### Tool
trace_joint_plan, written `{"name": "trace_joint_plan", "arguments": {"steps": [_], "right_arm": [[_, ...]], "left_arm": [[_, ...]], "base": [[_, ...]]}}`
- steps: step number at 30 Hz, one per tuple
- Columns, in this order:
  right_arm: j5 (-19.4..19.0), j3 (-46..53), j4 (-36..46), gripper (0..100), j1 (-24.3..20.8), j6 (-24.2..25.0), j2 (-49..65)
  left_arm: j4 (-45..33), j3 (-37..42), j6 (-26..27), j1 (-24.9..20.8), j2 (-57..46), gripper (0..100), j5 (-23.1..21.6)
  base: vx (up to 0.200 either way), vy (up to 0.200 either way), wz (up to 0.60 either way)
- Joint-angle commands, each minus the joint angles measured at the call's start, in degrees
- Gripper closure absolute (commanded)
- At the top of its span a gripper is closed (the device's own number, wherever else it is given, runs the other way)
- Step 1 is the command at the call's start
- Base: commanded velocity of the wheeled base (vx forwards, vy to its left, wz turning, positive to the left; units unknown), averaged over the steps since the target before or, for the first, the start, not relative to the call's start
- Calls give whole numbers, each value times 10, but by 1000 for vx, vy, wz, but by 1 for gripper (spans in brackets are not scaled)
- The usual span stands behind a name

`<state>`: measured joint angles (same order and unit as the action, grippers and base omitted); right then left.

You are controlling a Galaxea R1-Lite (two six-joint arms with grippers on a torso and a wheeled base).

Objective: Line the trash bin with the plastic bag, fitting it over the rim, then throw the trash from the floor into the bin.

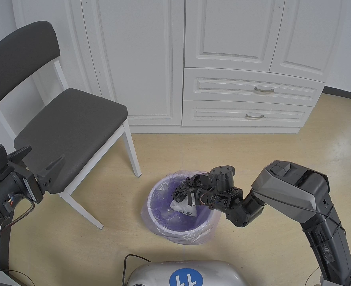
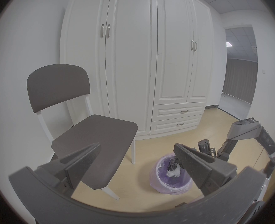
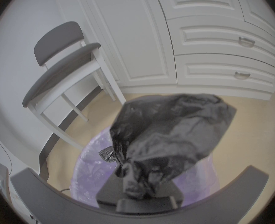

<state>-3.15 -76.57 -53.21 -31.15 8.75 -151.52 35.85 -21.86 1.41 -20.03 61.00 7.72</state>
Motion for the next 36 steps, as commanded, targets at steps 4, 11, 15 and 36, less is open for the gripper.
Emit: {"name": "trace_joint_plan", "arguments": {"steps": [4,11,15,36], "right_arm": [[0,7,-5,100,-8,-1,-14],[1,12,-18,100,-15,-2,-26],[1,14,-46,100,-18,-3,-35],[-7,23,-69,0,-24,3,-37]], "left_arm": [[0,1,1,0,0,0,0],[0,1,1,-1,3,0,0],[0,1,1,-1,3,0,0],[0,2,1,-1,4,0,0]], "base": [[0,0,0],[0,0,0],[0,0,0],[0,0,0]]}}
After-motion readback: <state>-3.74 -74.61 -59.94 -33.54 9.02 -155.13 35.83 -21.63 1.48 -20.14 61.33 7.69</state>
